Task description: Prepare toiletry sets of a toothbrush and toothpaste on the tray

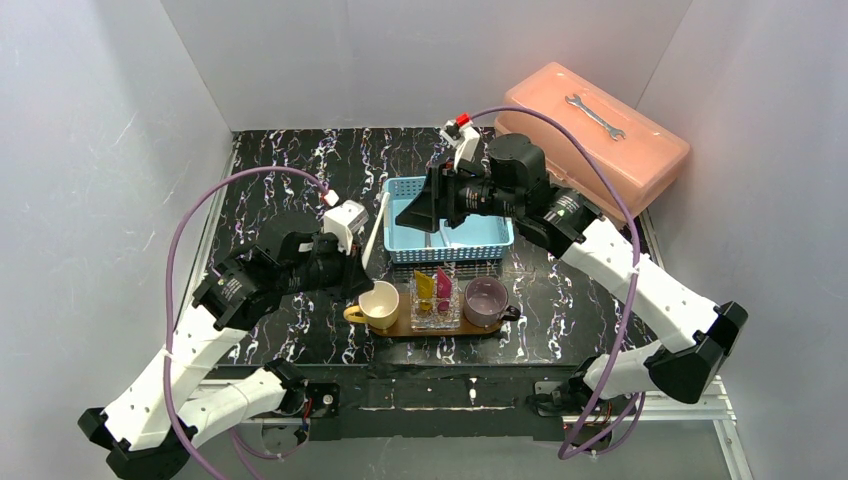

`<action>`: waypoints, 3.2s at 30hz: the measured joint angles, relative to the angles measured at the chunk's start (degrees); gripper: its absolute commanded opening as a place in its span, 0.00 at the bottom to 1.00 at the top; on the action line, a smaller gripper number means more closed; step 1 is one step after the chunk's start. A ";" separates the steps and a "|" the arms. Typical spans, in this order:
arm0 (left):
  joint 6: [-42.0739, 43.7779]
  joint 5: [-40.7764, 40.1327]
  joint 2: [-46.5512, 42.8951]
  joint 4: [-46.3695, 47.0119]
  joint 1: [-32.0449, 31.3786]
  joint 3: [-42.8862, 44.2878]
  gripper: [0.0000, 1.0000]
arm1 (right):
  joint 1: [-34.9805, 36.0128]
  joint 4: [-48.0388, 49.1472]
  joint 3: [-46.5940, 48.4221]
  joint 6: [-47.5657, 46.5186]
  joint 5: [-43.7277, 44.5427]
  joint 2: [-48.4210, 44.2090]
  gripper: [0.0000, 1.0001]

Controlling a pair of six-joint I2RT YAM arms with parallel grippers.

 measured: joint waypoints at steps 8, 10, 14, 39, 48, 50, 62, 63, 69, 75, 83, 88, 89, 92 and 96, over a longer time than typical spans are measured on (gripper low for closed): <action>5.22 -5.70 0.00 -4.26 -0.02 0.22 0.00 | 0.00 -1.40 1.38 1.77 -2.27 1.51 0.69; 5.88 -7.10 -0.17 -4.44 -0.11 0.22 0.00 | 0.00 -0.39 1.38 2.95 -3.06 1.79 0.69; 6.88 -10.56 -1.05 -4.63 -1.55 0.20 0.00 | 0.00 1.95 1.38 5.66 -4.11 2.99 0.69; 9.94 -27.39 1.16 -6.97 -12.66 0.20 0.00 | 0.00 7.15 3.21 12.17 -6.47 8.15 0.50; 10.29 -28.87 1.49 -6.97 -12.94 0.20 0.00 | 0.00 7.10 3.21 12.17 -7.06 8.15 0.41; 10.29 -29.05 1.49 -6.97 -12.94 0.20 0.00 | 0.00 7.06 3.21 12.15 -7.17 8.15 0.40; 10.32 -29.70 1.49 -6.97 -13.00 0.20 0.00 | -0.07 7.04 3.19 12.24 -7.54 8.15 0.35; 10.32 -29.77 1.49 -6.97 -13.07 0.20 0.00 | -0.07 7.04 3.17 12.33 -7.58 8.15 0.35; 10.32 -29.88 1.49 -7.21 -13.20 0.20 0.00 | -0.09 7.10 2.38 13.18 -8.09 8.17 0.33; 10.29 -30.03 1.44 -7.34 -13.20 0.20 0.00 | -0.09 7.39 1.95 13.46 -8.33 8.17 0.29; 10.29 -30.27 1.36 -7.39 -13.20 0.20 0.00 | -0.04 7.58 1.57 13.84 -8.57 8.37 0.01; 10.23 -30.25 1.31 -7.43 -13.20 0.20 0.15 | -0.04 7.98 1.57 13.86 -8.59 8.55 0.01; 10.23 -30.25 1.31 -7.43 -13.20 0.20 0.23 | -0.04 8.02 1.57 13.81 -8.59 8.55 0.01; 10.12 -30.16 1.27 -7.43 -13.20 0.20 0.42 | 0.09 8.04 1.57 13.92 -9.09 8.55 0.01; 9.64 -29.53 1.27 -7.41 -13.20 0.20 0.55 | 0.48 8.04 1.57 13.42 -9.33 8.52 0.01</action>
